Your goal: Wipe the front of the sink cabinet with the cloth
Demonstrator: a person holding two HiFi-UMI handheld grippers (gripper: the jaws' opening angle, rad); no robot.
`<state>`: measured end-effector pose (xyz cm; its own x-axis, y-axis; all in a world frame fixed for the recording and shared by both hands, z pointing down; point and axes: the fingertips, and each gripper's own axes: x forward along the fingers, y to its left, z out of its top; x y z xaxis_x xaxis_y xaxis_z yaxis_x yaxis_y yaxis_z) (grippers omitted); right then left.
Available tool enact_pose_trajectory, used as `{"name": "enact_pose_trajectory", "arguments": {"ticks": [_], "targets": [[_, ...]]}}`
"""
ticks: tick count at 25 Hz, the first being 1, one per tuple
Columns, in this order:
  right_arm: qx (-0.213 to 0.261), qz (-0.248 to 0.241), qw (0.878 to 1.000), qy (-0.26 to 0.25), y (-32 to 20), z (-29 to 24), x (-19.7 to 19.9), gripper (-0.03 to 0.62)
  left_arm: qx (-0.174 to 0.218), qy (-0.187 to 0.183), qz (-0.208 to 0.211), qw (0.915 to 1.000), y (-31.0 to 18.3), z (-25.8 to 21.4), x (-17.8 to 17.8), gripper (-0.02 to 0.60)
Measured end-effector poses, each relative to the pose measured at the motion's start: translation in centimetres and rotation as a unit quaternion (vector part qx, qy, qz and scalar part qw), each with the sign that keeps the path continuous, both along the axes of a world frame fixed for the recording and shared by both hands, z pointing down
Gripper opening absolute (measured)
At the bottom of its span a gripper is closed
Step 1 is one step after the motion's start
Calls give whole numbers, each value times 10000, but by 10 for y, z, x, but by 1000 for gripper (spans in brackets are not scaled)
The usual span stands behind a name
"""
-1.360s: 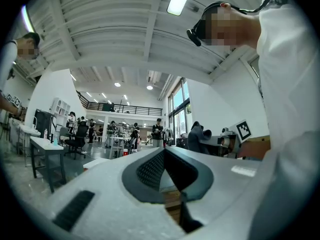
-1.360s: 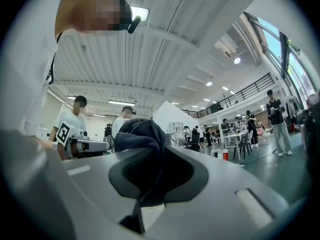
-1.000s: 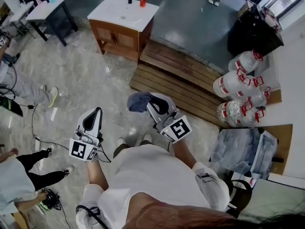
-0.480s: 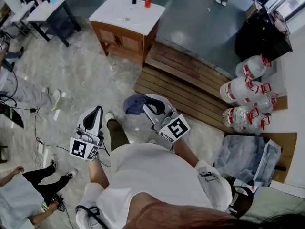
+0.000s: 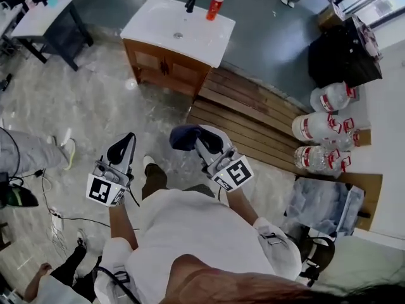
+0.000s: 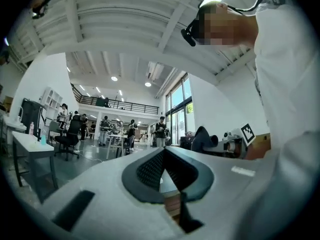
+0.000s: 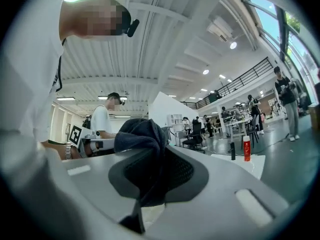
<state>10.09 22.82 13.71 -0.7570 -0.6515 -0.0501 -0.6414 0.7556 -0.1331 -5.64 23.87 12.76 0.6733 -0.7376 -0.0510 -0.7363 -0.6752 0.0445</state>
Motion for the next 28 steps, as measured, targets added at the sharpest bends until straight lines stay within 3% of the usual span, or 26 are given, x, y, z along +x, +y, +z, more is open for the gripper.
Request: {"name": "enact_pose_trajectory", "arguments": {"ticks": [7, 15, 23, 28], "targets": [[-62, 568, 9983, 136, -85, 3, -42, 54, 0, 97, 275, 9996, -94, -5, -47, 1], [-223, 976, 9935, 542, -199, 69, -67, 54, -264, 156, -197, 9993, -136, 27, -76, 1], [-548, 1134, 9905, 561, -358, 223, -167, 53, -846, 415, -712, 9930, -161, 105, -105, 2], [-698, 1427, 9848, 700, -450, 326, -231, 52, -1161, 605, -993, 9864, -167, 175, -142, 2]]}}
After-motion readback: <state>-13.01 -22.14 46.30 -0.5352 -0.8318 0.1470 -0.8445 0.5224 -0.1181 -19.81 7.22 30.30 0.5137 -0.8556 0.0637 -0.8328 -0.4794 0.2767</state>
